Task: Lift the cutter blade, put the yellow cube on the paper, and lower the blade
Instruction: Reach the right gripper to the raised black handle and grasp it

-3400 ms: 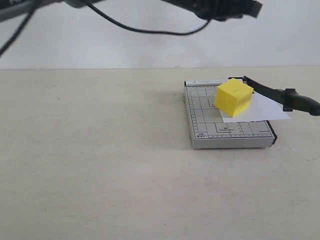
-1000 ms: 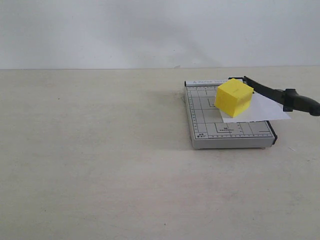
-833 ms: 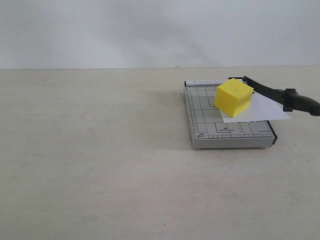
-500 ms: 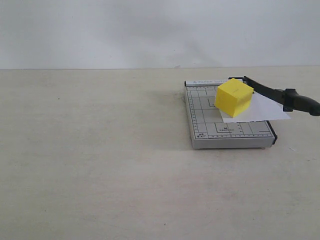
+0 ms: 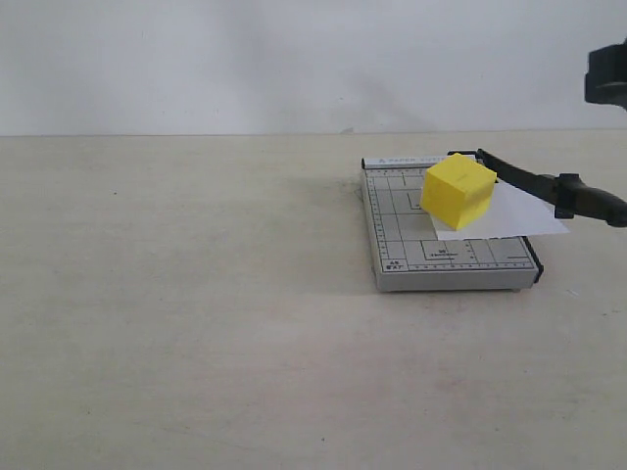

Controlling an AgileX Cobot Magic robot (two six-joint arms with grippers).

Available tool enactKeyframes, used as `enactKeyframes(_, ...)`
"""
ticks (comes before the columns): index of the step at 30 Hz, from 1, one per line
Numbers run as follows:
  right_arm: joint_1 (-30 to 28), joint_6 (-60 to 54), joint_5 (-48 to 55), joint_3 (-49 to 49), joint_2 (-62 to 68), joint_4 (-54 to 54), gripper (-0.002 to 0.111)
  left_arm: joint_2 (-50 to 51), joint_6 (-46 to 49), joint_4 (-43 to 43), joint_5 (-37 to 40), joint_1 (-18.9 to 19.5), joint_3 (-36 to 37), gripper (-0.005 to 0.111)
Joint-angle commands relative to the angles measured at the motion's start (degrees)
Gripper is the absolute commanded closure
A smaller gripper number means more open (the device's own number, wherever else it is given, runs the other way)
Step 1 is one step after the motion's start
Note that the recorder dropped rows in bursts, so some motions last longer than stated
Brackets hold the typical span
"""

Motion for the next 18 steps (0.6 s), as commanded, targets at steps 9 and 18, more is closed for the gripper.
enactKeyframes(9,-0.12,10.47,14.16,-10.71,18.5,-11.75,0.054,-0.2,-0.77,0.03,-0.78,-0.28,0.16,0.102)
enactKeyframes(18,-0.12,10.23,15.26,-10.71,21.69,-12.77,0.054,-0.2,-0.77,0.03,-0.78,-0.28,0.16,0.102)
